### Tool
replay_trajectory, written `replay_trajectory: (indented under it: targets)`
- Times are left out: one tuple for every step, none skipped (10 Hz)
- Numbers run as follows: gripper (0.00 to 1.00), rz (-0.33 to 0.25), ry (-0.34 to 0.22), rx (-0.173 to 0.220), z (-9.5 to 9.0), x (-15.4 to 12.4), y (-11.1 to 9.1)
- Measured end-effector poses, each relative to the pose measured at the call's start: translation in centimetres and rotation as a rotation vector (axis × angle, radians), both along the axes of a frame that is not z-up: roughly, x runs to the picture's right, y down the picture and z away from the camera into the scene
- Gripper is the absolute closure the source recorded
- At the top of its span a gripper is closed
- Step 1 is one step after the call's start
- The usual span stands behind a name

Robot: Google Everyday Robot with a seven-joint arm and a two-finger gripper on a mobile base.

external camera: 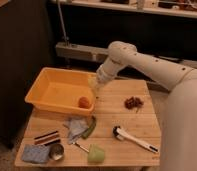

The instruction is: Place banana in tray

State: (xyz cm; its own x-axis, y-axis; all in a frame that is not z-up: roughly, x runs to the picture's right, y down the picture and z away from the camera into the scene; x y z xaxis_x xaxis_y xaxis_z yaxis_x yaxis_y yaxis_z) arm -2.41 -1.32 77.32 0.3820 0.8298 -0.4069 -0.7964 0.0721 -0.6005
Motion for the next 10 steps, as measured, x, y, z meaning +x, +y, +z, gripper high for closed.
replay_trajectory:
  targets:
    - [0.98, -0.010, -0.020, 0.001, 0.5, -1.2, 0.1]
    - [0.90, -0.019, -0.037, -0.001, 1.7, -1.8, 0.7]
    - [0.79, -0.030, -0.057, -0.003, 3.1, -2.2, 1.7]
    - [0.71, -0.040, -0.076, -0.003, 4.3, -2.6, 2.6]
    - [0.61, -0.054, -0.104, -0.009, 5.8, -3.2, 3.8]
    - [0.48, -0.069, -0.139, -0.021, 7.3, -4.1, 4.8]
    - [0.40, -0.078, -0.159, -0.026, 8.0, -4.9, 5.2]
    - [0.31, -0.085, -0.184, -0.025, 8.4, -6.1, 5.4]
    - [0.22, -0.093, -0.204, -0.024, 8.4, -6.5, 5.4]
    - [0.21, -0.097, -0.219, -0.023, 8.0, -6.6, 5.1]
